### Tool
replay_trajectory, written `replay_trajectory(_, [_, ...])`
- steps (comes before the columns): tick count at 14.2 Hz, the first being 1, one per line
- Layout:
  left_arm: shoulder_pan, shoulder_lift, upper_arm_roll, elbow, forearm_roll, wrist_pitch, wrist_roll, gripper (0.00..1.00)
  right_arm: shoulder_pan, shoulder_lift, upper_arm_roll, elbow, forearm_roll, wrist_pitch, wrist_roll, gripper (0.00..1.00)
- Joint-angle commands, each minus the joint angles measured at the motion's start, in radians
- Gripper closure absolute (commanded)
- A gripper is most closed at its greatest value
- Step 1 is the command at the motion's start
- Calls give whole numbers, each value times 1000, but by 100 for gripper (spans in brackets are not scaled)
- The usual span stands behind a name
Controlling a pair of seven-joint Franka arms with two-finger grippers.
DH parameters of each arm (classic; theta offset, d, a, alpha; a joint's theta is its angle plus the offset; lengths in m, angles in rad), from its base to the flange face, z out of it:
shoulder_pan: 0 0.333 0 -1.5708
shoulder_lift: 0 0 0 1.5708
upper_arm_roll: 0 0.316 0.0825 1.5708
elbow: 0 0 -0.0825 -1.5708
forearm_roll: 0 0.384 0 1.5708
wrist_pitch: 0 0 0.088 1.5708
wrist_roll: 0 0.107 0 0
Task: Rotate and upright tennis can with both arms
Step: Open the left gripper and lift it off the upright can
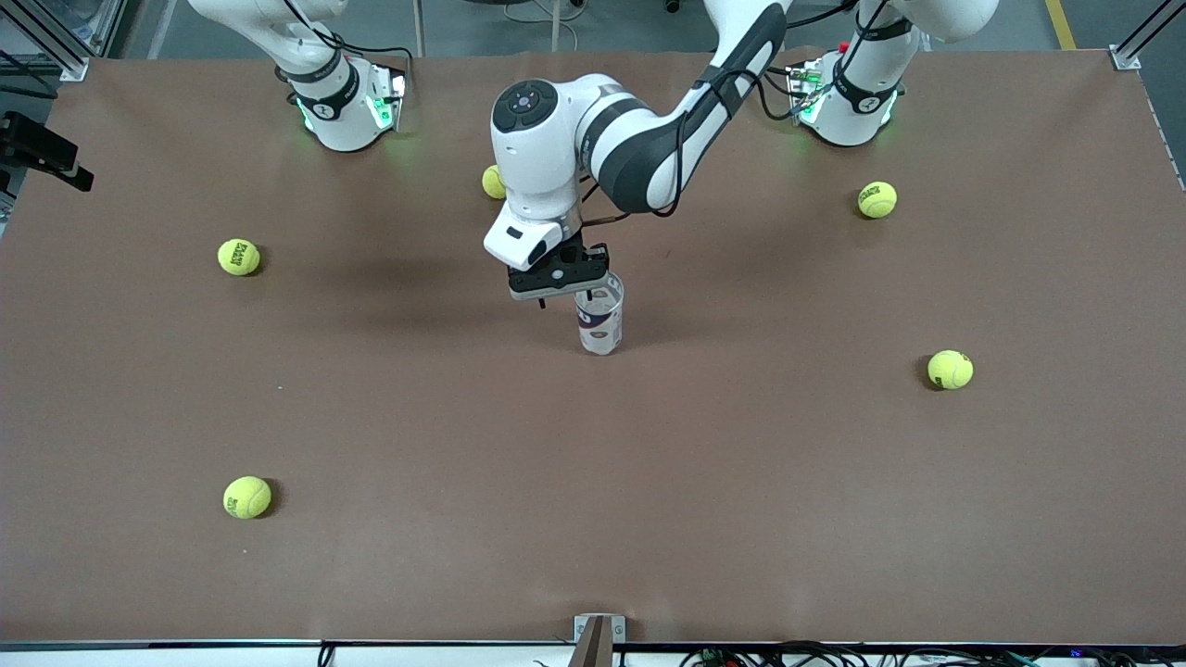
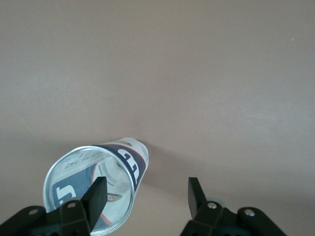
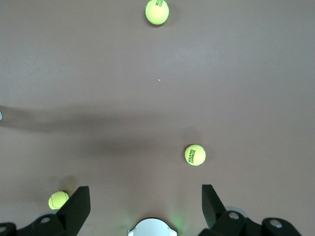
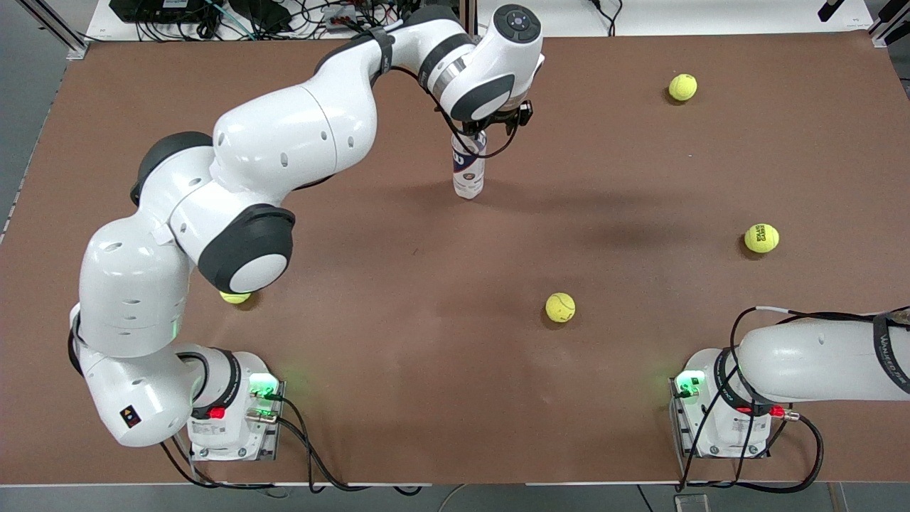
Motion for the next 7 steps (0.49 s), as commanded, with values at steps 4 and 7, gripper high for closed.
replay_trajectory(4, [61,-139,9,-5,11,-17,-3,0,-15,-28,16,-28,14,3,-32,0])
replay_trajectory(7, [140,-209,9,-11,18,-77,12,0,-15,-31,23,-28,14,1,-28,0])
